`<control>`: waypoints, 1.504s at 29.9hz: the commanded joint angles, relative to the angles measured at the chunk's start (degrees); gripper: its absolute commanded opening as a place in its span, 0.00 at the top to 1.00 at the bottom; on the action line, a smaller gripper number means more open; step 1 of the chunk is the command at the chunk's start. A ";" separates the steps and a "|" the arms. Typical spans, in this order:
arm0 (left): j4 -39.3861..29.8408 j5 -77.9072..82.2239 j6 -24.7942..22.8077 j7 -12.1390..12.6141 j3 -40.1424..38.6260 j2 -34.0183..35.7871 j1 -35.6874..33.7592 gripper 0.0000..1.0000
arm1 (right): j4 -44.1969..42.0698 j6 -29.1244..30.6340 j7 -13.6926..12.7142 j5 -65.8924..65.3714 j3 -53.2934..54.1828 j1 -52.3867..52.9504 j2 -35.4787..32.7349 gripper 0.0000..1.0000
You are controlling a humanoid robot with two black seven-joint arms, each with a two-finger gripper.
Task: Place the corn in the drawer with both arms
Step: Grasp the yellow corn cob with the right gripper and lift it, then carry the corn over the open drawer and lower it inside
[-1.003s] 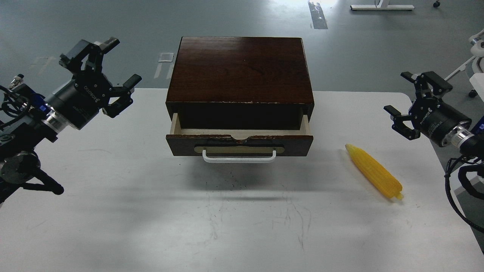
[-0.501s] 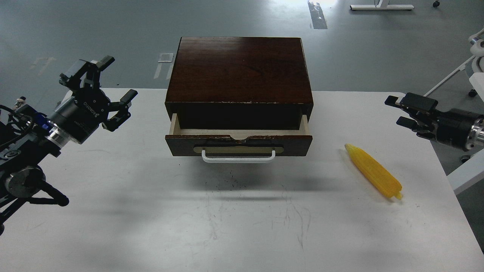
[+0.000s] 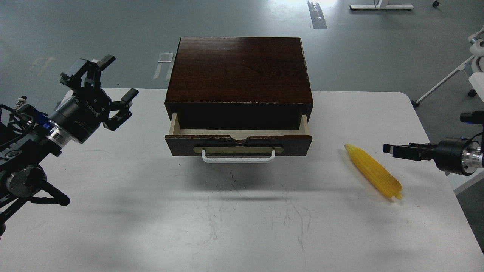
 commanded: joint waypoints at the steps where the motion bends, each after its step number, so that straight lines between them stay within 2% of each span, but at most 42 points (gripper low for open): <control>1: -0.10 0.03 -0.01 0.01 -0.02 0.02 0.00 0.01 | -0.35 -0.02 -0.01 -1.19 -0.46 -0.06 1.49 0.00; 6: -0.10 0.03 -0.01 0.01 -0.19 0.02 0.00 0.01 | -0.70 -0.37 -0.01 -1.19 -3.97 0.12 2.46 0.02; 12: -0.10 0.03 -0.10 0.01 -0.37 0.02 0.00 0.01 | -1.14 -0.64 -0.01 -1.19 -5.03 -0.32 3.43 0.17; 15: -0.10 0.03 -0.10 0.01 -0.37 0.11 0.00 0.01 | -1.22 -1.25 -0.01 -1.19 -6.44 -0.15 3.52 0.47; 16: -0.10 0.03 -0.10 0.01 -0.37 0.11 0.00 0.01 | -1.40 -1.69 -0.01 -1.19 -6.70 -0.15 3.52 0.61; 18: -0.10 0.03 -0.10 0.01 -0.37 0.02 0.00 0.01 | -1.66 -1.69 -0.01 -1.19 -6.79 -0.24 3.60 0.72; 21: -0.10 0.03 -0.10 0.01 -0.46 0.02 0.00 0.01 | -1.93 -1.87 -0.01 -1.19 -8.02 -0.32 3.96 0.82; 22: -0.10 0.03 -0.10 0.01 -0.46 0.11 0.00 0.01 | -1.84 -1.95 -0.01 -1.10 -8.11 -0.15 4.04 0.94; 23: -0.10 0.03 -0.10 0.01 -0.46 0.11 0.00 0.01 | -1.84 -2.04 -0.01 -1.10 -8.11 -0.15 4.04 0.99; 27: -0.10 0.03 -0.10 0.01 -0.46 0.11 0.00 0.01 | -1.49 -2.65 -0.01 -1.01 -7.76 0.99 3.96 1.00; 32: -0.18 0.03 -0.28 0.01 -0.54 0.20 0.00 0.01 | 0.70 -4.06 -0.01 -0.57 -7.76 7.75 1.94 1.00; 34: -0.10 0.03 -0.28 0.01 -0.98 0.20 0.00 0.01 | 3.94 -4.06 -0.01 -0.31 -7.76 14.14 -0.78 1.00; 39: -0.19 0.03 -0.28 0.01 -1.34 0.11 0.00 0.01 | 9.05 -3.27 -0.01 -0.05 -8.37 26.98 -2.72 1.00; 43: -0.19 0.03 -0.36 0.01 -1.51 0.11 0.00 0.01 | 11.87 -1.17 -0.01 -0.40 -9.42 36.05 -1.67 1.00; 45: -0.10 0.03 -0.28 0.01 -1.86 0.11 0.00 0.01 | 13.27 -0.11 -0.01 -0.57 -12.48 42.00 1.12 1.00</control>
